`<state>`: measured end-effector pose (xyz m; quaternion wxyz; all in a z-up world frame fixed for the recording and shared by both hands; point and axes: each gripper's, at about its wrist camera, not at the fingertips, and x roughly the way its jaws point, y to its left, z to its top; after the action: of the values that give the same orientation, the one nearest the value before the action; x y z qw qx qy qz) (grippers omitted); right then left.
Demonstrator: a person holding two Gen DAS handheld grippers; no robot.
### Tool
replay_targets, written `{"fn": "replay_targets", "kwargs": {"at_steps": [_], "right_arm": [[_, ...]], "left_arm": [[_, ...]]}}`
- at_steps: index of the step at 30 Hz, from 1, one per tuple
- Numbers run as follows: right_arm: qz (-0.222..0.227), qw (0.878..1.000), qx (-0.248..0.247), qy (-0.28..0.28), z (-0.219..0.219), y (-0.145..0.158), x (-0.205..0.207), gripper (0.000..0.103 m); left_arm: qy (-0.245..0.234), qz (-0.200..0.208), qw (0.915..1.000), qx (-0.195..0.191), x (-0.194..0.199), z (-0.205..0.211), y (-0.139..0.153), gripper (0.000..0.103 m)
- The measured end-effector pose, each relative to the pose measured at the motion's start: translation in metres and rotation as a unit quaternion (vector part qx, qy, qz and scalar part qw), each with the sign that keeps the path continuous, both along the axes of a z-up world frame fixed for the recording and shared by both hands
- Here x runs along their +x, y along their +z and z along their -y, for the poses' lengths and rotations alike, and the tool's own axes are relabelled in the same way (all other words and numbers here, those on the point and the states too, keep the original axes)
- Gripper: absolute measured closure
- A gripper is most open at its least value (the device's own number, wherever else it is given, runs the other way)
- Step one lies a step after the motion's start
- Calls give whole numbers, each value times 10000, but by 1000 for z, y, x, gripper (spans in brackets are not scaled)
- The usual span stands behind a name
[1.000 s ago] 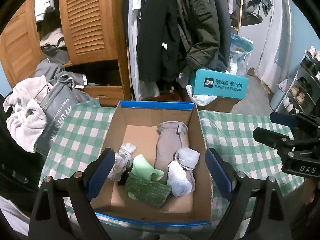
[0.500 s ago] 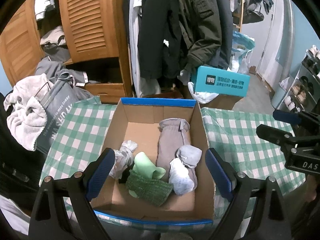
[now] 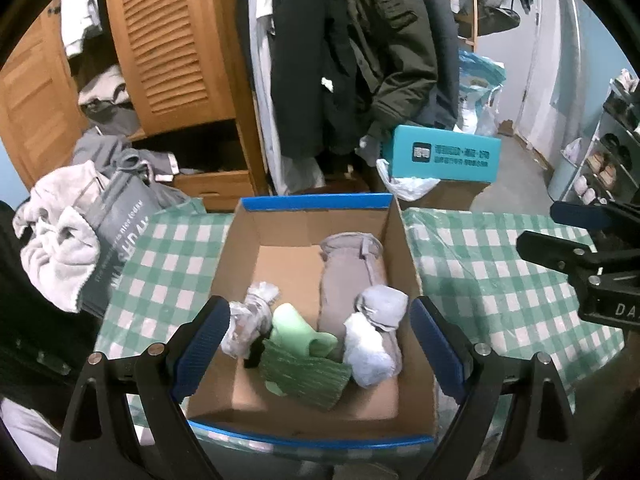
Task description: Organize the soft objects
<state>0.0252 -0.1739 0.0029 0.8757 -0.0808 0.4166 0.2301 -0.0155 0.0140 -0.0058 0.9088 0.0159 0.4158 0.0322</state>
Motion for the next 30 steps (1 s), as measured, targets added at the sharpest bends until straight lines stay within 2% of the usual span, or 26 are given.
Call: {"fn": "replay_targets", "kwargs": {"at_steps": [30], "right_arm": [[-29,10000,-22,-2,0,0,-1,32]], "left_arm": [[-19,-64,10000,66,-1,7,-2,10]]}}
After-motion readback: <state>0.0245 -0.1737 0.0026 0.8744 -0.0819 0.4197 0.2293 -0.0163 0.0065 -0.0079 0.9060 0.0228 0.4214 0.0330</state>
